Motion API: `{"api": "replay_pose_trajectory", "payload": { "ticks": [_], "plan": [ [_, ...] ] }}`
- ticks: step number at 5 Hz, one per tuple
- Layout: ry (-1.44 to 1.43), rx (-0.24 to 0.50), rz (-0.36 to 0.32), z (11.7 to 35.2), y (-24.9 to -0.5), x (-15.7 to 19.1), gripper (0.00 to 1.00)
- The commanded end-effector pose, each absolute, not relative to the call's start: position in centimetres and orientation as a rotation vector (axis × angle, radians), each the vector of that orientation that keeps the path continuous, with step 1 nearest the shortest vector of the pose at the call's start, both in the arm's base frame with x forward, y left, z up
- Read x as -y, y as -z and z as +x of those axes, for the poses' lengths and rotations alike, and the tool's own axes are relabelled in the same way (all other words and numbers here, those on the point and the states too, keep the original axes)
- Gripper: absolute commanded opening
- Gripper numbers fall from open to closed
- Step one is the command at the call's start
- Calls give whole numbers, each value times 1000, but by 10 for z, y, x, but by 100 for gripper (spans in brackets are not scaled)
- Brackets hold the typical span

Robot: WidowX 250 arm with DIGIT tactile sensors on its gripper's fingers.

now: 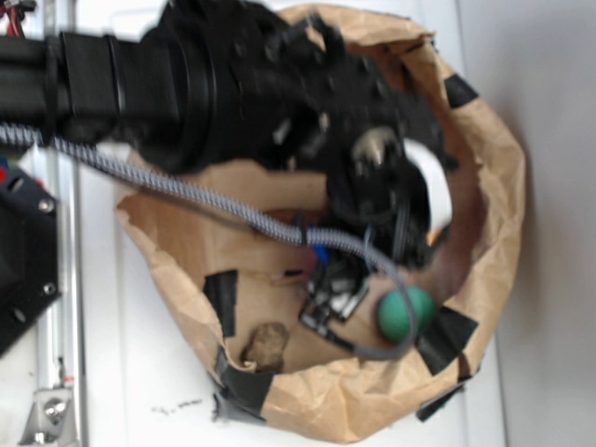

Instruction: Grab the green ball.

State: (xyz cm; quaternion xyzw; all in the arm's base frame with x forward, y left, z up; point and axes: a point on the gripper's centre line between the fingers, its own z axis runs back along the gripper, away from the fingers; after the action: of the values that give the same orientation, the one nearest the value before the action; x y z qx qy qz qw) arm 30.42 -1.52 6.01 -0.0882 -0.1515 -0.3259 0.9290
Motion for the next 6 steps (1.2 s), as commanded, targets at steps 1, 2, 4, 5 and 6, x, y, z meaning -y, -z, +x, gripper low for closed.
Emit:
{"api": "replay_pose_trajectory", "payload": {
  "ticks": [1, 2, 4, 5, 6],
  "plan": [
    [739, 406, -195, 316, -71, 49, 100],
    [725, 447, -204, 321, -62, 51, 100],
    [718, 470, -264, 321, -38, 51, 0],
    [704, 518, -268, 317, -54, 46, 0],
    [672, 555, -260, 310, -75, 35, 0]
  ]
}}
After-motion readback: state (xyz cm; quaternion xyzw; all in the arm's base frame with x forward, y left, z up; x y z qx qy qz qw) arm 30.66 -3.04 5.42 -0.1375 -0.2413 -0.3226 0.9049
